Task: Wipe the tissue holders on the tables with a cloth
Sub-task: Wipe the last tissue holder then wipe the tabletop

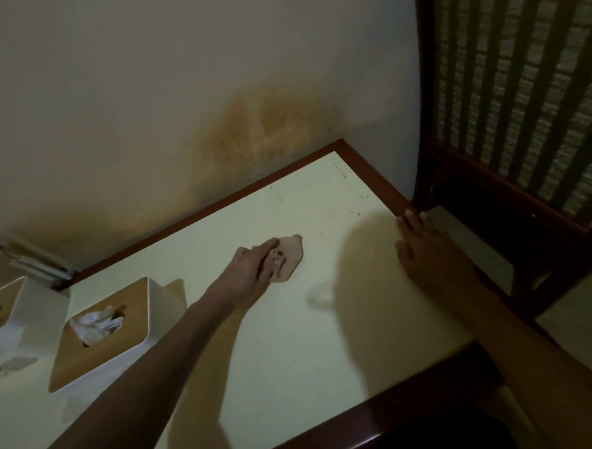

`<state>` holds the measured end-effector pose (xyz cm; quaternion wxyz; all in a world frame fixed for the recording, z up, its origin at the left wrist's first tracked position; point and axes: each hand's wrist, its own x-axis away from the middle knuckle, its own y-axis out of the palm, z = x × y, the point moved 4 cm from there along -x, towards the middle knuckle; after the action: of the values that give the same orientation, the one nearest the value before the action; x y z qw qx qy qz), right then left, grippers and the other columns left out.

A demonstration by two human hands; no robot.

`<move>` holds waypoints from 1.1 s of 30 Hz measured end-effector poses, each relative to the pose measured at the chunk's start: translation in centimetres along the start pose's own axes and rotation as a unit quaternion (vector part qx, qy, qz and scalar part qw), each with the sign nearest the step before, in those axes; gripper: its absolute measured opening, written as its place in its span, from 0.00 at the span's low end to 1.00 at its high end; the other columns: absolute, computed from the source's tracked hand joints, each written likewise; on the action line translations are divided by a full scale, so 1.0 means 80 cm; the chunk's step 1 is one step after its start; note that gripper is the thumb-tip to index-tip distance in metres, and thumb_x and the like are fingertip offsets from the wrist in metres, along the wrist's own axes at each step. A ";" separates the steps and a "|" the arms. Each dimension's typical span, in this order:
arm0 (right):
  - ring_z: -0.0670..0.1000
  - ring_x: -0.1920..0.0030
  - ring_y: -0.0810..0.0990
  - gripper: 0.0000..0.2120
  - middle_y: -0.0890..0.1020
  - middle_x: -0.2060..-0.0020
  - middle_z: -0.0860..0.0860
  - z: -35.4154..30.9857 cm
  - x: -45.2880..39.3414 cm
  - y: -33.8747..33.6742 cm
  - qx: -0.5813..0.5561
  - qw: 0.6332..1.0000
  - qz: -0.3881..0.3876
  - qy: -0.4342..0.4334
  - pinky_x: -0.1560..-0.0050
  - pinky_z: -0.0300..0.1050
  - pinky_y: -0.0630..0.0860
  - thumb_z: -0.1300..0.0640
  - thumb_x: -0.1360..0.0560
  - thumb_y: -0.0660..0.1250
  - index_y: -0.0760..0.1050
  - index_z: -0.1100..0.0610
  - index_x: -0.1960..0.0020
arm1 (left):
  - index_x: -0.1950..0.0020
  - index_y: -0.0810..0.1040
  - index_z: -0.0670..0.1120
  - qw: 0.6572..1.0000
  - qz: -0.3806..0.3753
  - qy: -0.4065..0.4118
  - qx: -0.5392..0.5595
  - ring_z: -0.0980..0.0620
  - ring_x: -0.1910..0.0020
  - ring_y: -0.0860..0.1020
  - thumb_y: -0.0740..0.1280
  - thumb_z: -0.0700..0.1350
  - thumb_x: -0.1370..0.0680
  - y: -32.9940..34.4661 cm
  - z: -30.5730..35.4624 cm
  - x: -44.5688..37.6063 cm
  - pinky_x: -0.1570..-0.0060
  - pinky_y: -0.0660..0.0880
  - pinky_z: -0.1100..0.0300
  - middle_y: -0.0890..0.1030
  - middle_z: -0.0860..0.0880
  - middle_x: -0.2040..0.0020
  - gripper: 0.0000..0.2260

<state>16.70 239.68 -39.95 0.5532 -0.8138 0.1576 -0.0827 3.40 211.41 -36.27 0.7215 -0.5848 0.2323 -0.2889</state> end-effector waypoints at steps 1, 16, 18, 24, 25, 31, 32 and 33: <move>0.55 0.23 0.51 0.35 0.56 0.23 0.55 0.003 0.003 0.000 0.003 1.000 -0.002 -0.005 0.26 0.50 0.50 0.44 0.25 0.38 0.55 0.57 0.23 | 0.30 0.70 0.49 1.000 0.014 -0.005 -0.005 0.46 0.48 0.73 0.50 0.56 0.19 -0.002 -0.003 0.001 0.45 0.71 0.49 0.79 0.47 0.45 0.22; 0.56 0.25 0.58 0.31 0.65 0.27 0.56 0.006 0.004 -0.010 -0.087 0.996 0.030 0.008 0.27 0.50 0.57 0.48 0.26 0.47 0.67 0.60 0.28 | 0.27 0.66 0.44 0.991 0.087 -0.057 -0.084 0.40 0.30 0.65 0.55 0.36 0.21 0.032 0.064 -0.043 0.36 0.64 0.45 0.67 0.44 0.27 0.22; 0.57 0.25 0.60 0.32 0.67 0.28 0.57 0.007 0.002 -0.010 -0.101 0.994 0.041 0.002 0.28 0.50 0.58 0.47 0.26 0.44 0.69 0.61 0.29 | 0.28 0.67 0.44 0.990 0.070 -0.075 -0.098 0.39 0.27 0.59 0.55 0.35 0.22 0.034 0.073 -0.066 0.33 0.61 0.40 0.65 0.46 0.26 0.22; 0.59 0.29 0.68 0.21 0.74 0.33 0.58 0.008 0.003 -0.013 -0.171 0.980 0.096 0.016 0.31 0.51 0.62 0.57 0.24 0.56 0.75 0.63 0.36 | 0.27 0.66 0.41 0.996 0.047 0.050 0.064 0.49 0.26 0.60 0.49 0.48 0.18 0.042 0.124 -0.110 0.27 0.50 0.59 0.66 0.45 0.26 0.22; 0.59 0.30 0.68 0.18 0.74 0.33 0.58 0.008 0.004 -0.015 -0.183 0.977 0.106 0.023 0.31 0.50 0.61 0.62 0.24 0.59 0.76 0.64 0.36 | 0.28 0.67 0.42 0.995 0.040 0.071 0.066 0.50 0.26 0.60 0.48 0.49 0.18 0.045 0.138 -0.120 0.28 0.48 0.62 0.66 0.45 0.26 0.22; 0.63 0.33 0.71 0.21 0.77 0.36 0.59 0.013 0.007 -0.018 -0.192 0.969 0.141 0.057 0.34 0.49 0.56 0.71 0.27 0.64 0.75 0.63 0.35 | 0.27 0.66 0.47 0.991 0.030 0.123 0.037 0.48 0.27 0.60 0.50 0.53 0.17 0.068 0.226 -0.183 0.28 0.58 0.50 0.66 0.47 0.26 0.21; 0.61 0.30 0.69 0.22 0.74 0.33 0.57 0.013 0.007 -0.019 -0.192 0.972 0.123 0.055 0.33 0.47 0.55 0.69 0.26 0.63 0.73 0.61 0.33 | 0.27 0.67 0.47 0.992 0.037 0.118 0.028 0.48 0.27 0.61 0.51 0.53 0.17 0.067 0.231 -0.191 0.28 0.60 0.50 0.66 0.47 0.27 0.20; 0.61 0.30 0.68 0.23 0.73 0.32 0.57 0.015 0.006 -0.017 -0.187 0.974 0.120 0.051 0.32 0.48 0.57 0.68 0.26 0.62 0.71 0.60 0.32 | 0.27 0.67 0.47 0.992 0.046 0.116 0.022 0.48 0.28 0.61 0.52 0.52 0.17 0.064 0.232 -0.196 0.28 0.60 0.51 0.66 0.47 0.27 0.20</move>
<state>17.75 241.03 -39.12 0.3885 -0.8726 0.2948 -0.0258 5.25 236.17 -37.43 0.7149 -0.5199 0.3343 -0.3268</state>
